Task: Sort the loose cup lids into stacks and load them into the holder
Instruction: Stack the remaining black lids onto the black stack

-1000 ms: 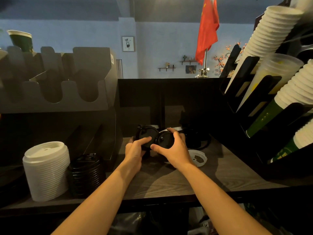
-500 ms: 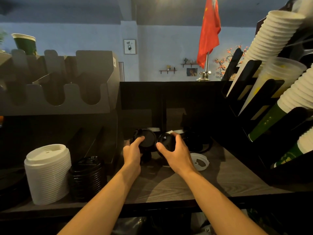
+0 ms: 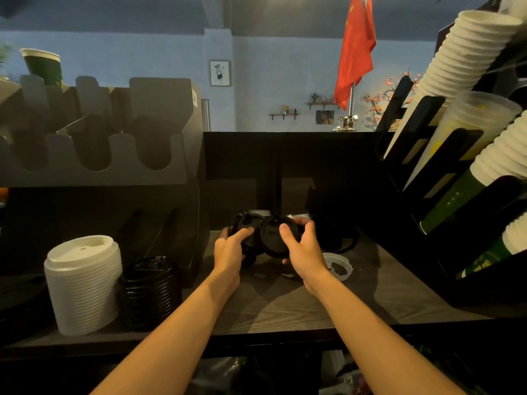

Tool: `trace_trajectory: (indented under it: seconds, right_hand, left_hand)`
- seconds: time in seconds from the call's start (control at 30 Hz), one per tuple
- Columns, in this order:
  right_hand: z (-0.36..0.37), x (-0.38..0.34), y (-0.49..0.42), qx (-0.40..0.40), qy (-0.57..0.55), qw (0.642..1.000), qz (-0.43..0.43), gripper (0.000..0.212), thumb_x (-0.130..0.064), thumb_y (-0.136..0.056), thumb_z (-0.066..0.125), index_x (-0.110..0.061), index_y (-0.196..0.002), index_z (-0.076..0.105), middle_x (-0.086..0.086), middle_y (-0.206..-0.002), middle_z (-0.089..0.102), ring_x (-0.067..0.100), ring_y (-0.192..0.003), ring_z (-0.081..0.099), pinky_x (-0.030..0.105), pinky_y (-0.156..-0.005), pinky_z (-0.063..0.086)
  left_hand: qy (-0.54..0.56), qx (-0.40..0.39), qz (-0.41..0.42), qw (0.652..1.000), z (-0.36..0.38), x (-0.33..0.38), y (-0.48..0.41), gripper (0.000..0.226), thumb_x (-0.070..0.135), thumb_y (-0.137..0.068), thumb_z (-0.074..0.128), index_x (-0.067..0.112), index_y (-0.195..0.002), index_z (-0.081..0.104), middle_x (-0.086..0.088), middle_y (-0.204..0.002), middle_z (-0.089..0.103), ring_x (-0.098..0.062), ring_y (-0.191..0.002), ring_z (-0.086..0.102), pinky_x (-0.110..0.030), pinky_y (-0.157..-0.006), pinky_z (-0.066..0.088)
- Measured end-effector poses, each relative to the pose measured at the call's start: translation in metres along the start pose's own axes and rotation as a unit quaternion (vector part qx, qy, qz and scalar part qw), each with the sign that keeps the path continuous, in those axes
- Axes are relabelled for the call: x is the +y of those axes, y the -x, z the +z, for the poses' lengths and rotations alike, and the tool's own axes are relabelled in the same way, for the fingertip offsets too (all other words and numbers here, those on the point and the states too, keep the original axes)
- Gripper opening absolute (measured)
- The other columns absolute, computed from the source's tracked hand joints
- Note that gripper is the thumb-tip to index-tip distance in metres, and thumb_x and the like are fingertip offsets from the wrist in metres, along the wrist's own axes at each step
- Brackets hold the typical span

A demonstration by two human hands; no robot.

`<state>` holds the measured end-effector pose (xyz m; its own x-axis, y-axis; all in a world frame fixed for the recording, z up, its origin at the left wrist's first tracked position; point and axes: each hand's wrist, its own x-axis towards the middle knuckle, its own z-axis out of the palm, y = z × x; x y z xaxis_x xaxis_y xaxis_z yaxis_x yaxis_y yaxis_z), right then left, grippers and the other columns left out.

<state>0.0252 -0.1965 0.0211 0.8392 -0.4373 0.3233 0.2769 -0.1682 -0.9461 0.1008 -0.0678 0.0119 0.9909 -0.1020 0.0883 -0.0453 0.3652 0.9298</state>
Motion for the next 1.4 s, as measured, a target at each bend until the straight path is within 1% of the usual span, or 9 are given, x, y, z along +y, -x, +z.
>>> trace_trajectory:
  seconds: [0.17,0.5,0.63,0.73,0.83,0.97,1.07,1.23,1.4]
  right_hand:
    - [0.001,0.002,-0.003,0.003,-0.041,0.999,0.027,0.031,-0.037,-0.104,0.049,-0.031,-0.133,0.04,0.0,-0.13,0.054,0.017,-0.105,0.063,0.021,-0.06,0.053]
    - [0.001,0.0,-0.003,-0.004,-0.023,1.0,0.002,0.037,-0.039,-0.103,0.05,-0.033,-0.139,0.043,-0.002,-0.133,0.056,0.013,-0.11,0.061,0.017,-0.061,0.053]
    - [0.0,0.002,-0.004,-0.007,-0.025,0.999,-0.02,0.033,-0.036,-0.102,0.053,-0.036,-0.135,0.049,-0.004,-0.131,0.058,0.015,-0.121,0.056,0.024,-0.083,0.054]
    - [0.0,0.002,-0.002,-0.034,-0.021,0.999,-0.033,0.028,-0.034,-0.102,0.053,-0.042,-0.129,0.051,-0.008,-0.13,0.057,0.011,-0.122,0.053,0.031,-0.101,0.05]
    - [0.001,0.001,0.001,-0.049,0.003,0.998,-0.049,0.034,-0.034,-0.103,0.051,-0.036,-0.137,0.05,-0.015,-0.126,0.055,0.007,-0.122,0.05,0.025,-0.099,0.048]
    - [0.001,-0.001,0.002,-0.044,0.018,0.997,-0.065,0.027,-0.032,-0.105,0.047,-0.038,-0.131,0.049,-0.013,-0.125,0.055,0.005,-0.119,0.049,0.017,-0.09,0.046]
    - [0.001,-0.001,0.003,-0.038,0.022,0.997,-0.066,0.023,-0.031,-0.106,0.045,-0.041,-0.126,0.048,-0.014,-0.122,0.055,0.005,-0.116,0.049,0.015,-0.087,0.045]
    - [0.001,-0.002,0.002,-0.023,-0.002,0.998,-0.062,0.021,-0.029,-0.106,0.043,-0.046,-0.115,0.05,-0.019,-0.117,0.056,0.007,-0.116,0.052,0.027,-0.099,0.047]
    - [0.001,0.001,0.0,-0.009,-0.006,0.998,-0.055,0.028,-0.032,-0.105,0.045,-0.031,-0.132,0.053,-0.006,-0.129,0.058,0.014,-0.123,0.053,0.032,-0.101,0.049]
  left_hand:
    - [0.019,-0.035,-0.017,0.999,0.002,-0.002,-0.002,0.054,0.016,-0.089,0.074,0.014,-0.138,0.053,-0.009,-0.116,0.07,-0.026,-0.108,0.067,-0.043,-0.098,0.054]
    - [0.047,-0.053,-0.041,0.997,0.001,-0.002,-0.004,0.065,0.024,-0.084,0.079,0.016,-0.142,0.052,-0.012,-0.118,0.072,-0.032,-0.113,0.067,-0.053,-0.107,0.048]
    - [0.041,-0.052,-0.048,0.997,0.0,-0.002,-0.004,0.058,0.026,-0.083,0.078,0.013,-0.136,0.058,-0.013,-0.112,0.075,-0.033,-0.108,0.07,-0.053,-0.105,0.05]
    - [0.036,-0.046,-0.053,0.997,-0.001,-0.003,-0.004,0.042,0.026,-0.09,0.072,0.013,-0.129,0.062,-0.012,-0.107,0.076,-0.031,-0.104,0.071,-0.045,-0.09,0.057]
    - [0.041,-0.06,-0.062,0.995,-0.002,-0.001,-0.002,0.036,0.023,-0.092,0.068,0.012,-0.127,0.066,-0.013,-0.109,0.076,-0.031,-0.103,0.071,-0.043,-0.087,0.058]
    - [0.047,-0.119,-0.065,0.99,-0.003,0.001,0.001,0.062,0.036,-0.075,0.077,0.012,-0.131,0.063,-0.012,-0.113,0.076,-0.028,-0.106,0.073,-0.041,-0.092,0.057]
    - [0.042,-0.153,-0.061,0.985,-0.002,0.002,0.003,0.067,0.041,-0.074,0.076,0.011,-0.132,0.062,-0.013,-0.117,0.075,-0.027,-0.108,0.072,-0.04,-0.094,0.055]
    - [0.043,-0.176,-0.059,0.982,-0.003,0.003,0.005,0.063,0.041,-0.077,0.075,0.01,-0.131,0.064,-0.012,-0.12,0.073,-0.026,-0.112,0.071,-0.039,-0.095,0.054]
    - [0.037,-0.198,-0.055,0.978,0.0,0.006,0.01,0.055,0.041,-0.082,0.072,0.011,-0.127,0.066,-0.013,-0.12,0.073,-0.027,-0.113,0.07,-0.041,-0.101,0.053]
